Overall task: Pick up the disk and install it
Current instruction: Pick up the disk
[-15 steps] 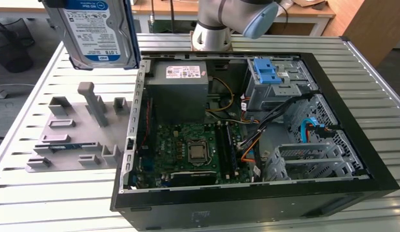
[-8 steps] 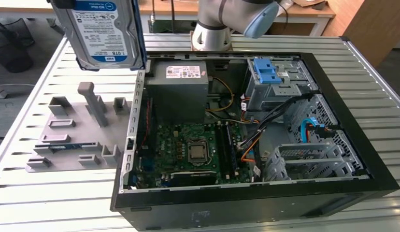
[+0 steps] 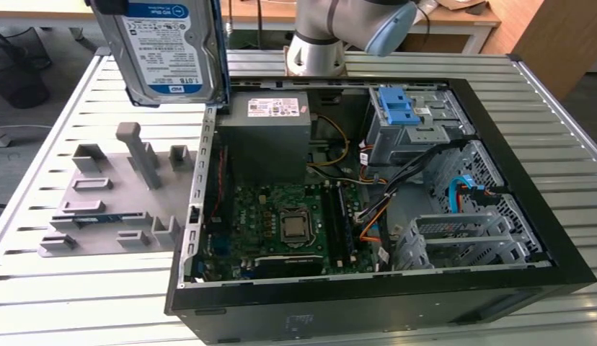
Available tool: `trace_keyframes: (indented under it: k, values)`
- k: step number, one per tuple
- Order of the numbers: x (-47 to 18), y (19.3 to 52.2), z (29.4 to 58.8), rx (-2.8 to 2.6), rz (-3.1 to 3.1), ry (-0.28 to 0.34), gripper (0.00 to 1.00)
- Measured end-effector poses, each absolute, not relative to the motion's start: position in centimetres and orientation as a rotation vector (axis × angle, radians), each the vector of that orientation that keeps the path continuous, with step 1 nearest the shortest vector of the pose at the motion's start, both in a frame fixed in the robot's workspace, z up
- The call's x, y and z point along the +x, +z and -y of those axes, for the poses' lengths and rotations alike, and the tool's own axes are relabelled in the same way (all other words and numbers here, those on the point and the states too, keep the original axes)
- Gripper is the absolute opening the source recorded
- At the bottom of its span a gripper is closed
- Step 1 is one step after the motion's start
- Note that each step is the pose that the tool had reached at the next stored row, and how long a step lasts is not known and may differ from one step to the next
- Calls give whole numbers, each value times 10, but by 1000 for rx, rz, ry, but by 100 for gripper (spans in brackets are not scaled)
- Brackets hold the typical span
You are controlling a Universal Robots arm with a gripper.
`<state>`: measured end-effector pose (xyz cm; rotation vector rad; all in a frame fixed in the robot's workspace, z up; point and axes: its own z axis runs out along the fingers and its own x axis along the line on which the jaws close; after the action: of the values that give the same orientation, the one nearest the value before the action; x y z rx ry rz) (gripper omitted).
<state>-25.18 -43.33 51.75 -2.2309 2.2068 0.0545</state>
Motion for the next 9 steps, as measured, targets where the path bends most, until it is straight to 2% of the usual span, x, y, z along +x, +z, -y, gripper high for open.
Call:
trace_keyframes:
  k: [9]
  values:
    - [-236,517,436,-2231,-2207,56,36]
